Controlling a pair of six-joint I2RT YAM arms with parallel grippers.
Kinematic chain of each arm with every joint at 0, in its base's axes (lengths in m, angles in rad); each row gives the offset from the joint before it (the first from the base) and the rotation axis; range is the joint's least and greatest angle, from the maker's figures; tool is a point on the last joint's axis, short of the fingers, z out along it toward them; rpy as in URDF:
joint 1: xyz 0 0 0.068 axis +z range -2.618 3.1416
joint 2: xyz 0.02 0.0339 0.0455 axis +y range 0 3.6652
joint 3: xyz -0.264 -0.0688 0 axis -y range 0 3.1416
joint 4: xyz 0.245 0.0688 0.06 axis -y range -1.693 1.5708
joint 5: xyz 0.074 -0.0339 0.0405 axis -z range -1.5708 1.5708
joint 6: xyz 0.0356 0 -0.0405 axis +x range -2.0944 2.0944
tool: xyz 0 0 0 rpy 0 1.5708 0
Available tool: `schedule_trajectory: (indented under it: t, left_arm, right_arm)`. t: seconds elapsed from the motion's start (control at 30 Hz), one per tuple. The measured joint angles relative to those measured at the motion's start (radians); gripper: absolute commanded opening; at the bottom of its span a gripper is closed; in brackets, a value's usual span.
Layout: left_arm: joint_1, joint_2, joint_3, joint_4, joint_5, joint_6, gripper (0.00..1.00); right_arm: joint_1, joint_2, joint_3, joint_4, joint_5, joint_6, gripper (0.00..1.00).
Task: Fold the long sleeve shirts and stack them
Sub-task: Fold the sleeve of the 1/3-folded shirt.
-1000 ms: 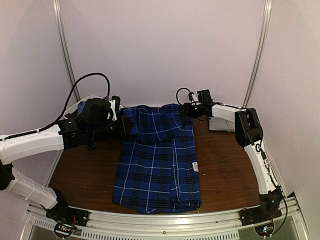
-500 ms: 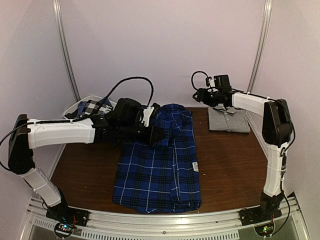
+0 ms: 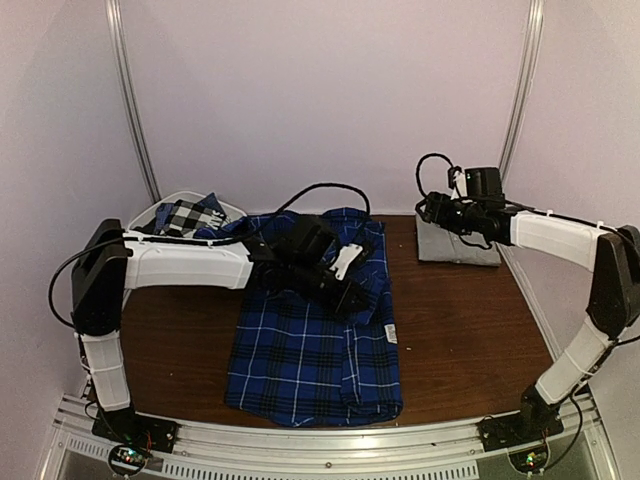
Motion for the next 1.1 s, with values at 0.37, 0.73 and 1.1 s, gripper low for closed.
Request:
schedule_trajectory:
  t: [0.37,0.73,1.1]
  left_arm:
    - [-0.044,0.077,0.067,-0.172,0.084,0.085,0.0]
    - [-0.096,0.149,0.099,-0.326,0.089,0.134,0.0]
    - [-0.105,0.162,0.113,-0.368,0.082,0.152,0.2]
  right_arm:
    - [0.015,-0.203,-0.141,-0.008,0.044,-0.005,0.76]
    - [0.051,-0.267,-0.195,-0.037,0.062,-0.005,0.76]
    - [0.072,-0.268,-0.247,-0.061,0.069,-0.008,0.76]
